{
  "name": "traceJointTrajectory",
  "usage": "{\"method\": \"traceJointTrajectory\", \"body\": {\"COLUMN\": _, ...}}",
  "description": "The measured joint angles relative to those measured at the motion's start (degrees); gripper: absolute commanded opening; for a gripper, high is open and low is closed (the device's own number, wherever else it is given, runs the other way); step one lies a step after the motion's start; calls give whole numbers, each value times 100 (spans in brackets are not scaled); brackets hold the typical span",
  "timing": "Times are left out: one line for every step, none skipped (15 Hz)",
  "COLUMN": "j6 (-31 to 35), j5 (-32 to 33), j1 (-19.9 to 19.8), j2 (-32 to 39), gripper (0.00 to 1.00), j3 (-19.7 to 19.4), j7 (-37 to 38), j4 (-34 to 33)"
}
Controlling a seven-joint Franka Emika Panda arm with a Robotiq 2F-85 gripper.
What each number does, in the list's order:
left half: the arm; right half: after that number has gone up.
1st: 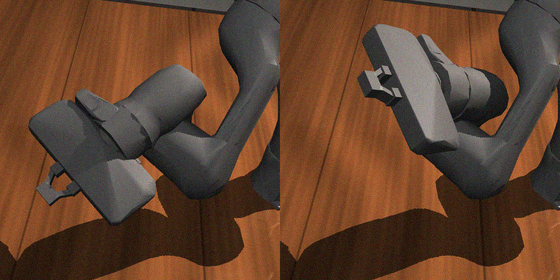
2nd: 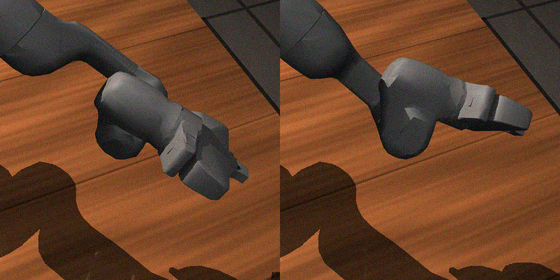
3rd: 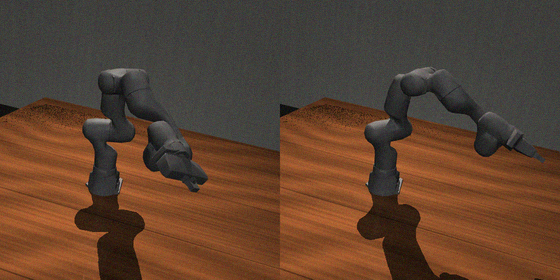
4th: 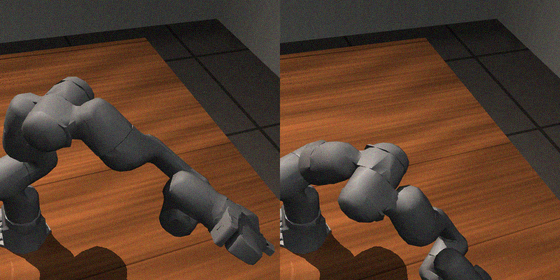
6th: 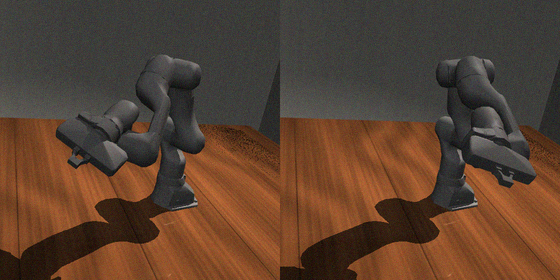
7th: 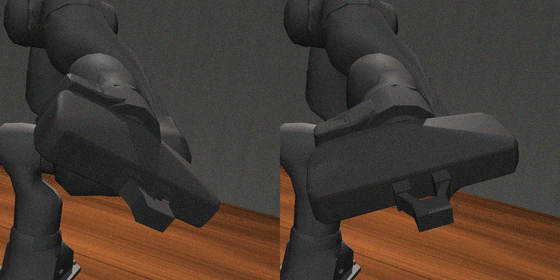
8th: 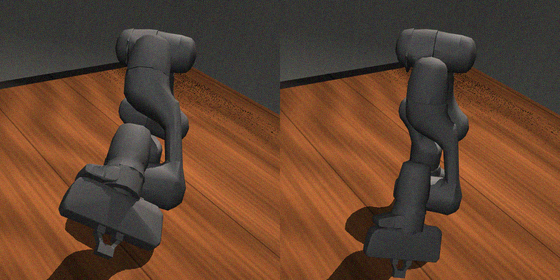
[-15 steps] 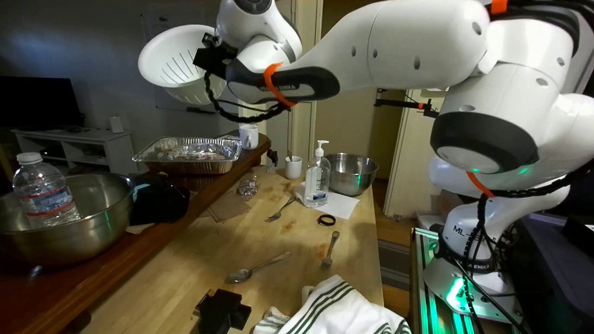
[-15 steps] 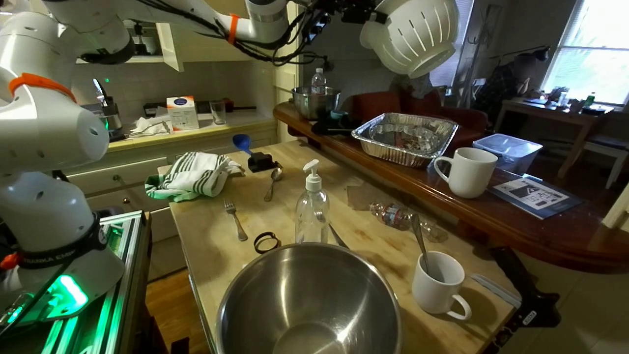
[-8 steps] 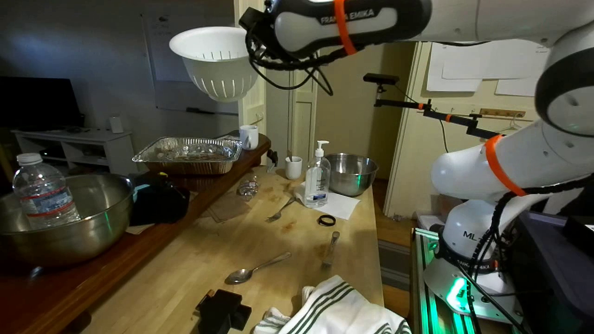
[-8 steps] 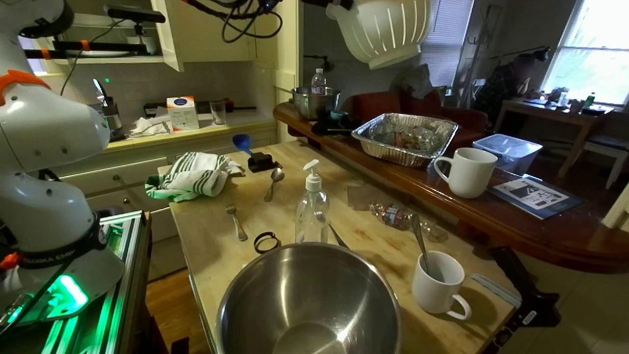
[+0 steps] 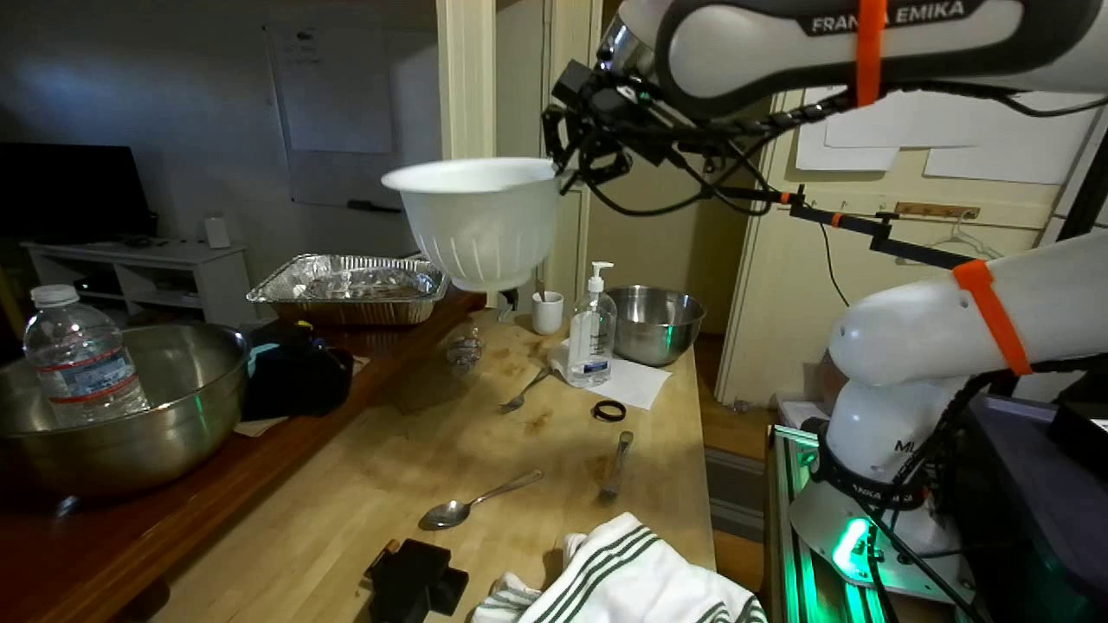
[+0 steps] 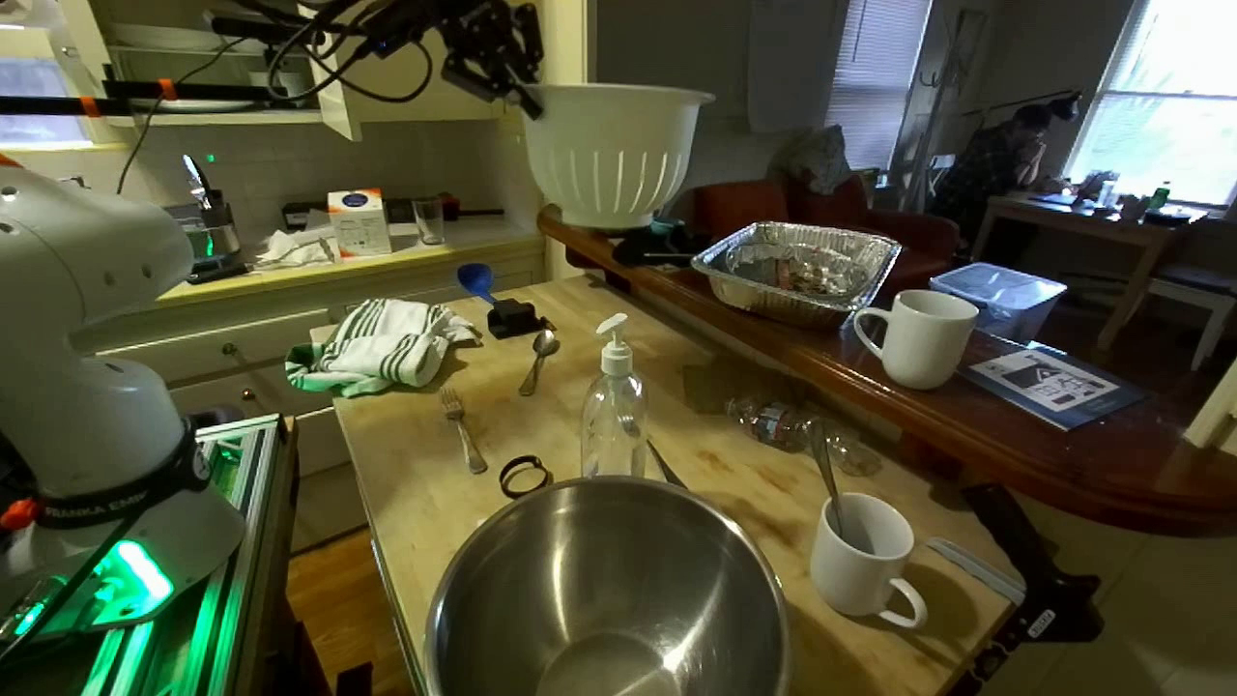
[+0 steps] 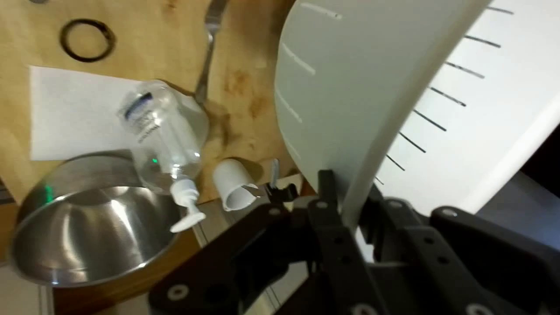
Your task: Put the colander on the light brown counter
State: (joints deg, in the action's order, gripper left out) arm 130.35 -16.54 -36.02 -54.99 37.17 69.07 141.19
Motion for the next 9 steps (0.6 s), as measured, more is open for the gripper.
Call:
{"method": "traceJointTrajectory", "body": {"j6": -38, "j5": 207, "j1": 265, "j2": -73, "gripper": 4, "j3": -85, "j7": 210, "j4": 281}}
{"method": "traceJointTrajectory", "body": {"j6": -24, "j5": 409, "j1": 319, "j2": -80, "gripper": 4, "j3": -84, "j7": 358, "j4": 483}}
{"method": "traceJointTrajectory", "body": {"j6": -8, "j5": 607, "j1": 280, "j2": -68, "gripper": 4, "j3": -41, "j7": 475, "j4": 664}}
{"method": "traceJointTrajectory", "body": {"j6": 50, "j5": 777, "j1": 253, "j2": -44, "gripper": 4, "j3": 7, "j7": 577, "j4": 835}}
{"method": "traceJointTrajectory", "body": {"j6": 142, "j5": 934, "j1": 277, "j2": -11, "gripper": 4, "j3": 61, "j7": 674, "j4": 997}}
{"method": "traceJointTrajectory", "body": {"j6": 230, "j5": 1102, "j1": 281, "j2": 25, "gripper": 4, "j3": 146, "j7": 768, "j4": 1140}}
{"method": "traceJointTrajectory", "body": {"j6": 335, "j5": 1242, "j1": 304, "j2": 70, "gripper": 4, "j3": 219, "j7": 848, "j4": 1260}}
{"method": "traceJointTrajectory", "body": {"j6": 455, "j5": 1359, "j1": 349, "j2": 146, "gripper": 4, "j3": 251, "j7": 876, "j4": 1348}}
{"method": "traceJointTrajectory", "body": {"j6": 599, "j5": 1420, "j1": 450, "j2": 237, "gripper": 4, "j3": 223, "j7": 879, "j4": 1426}}
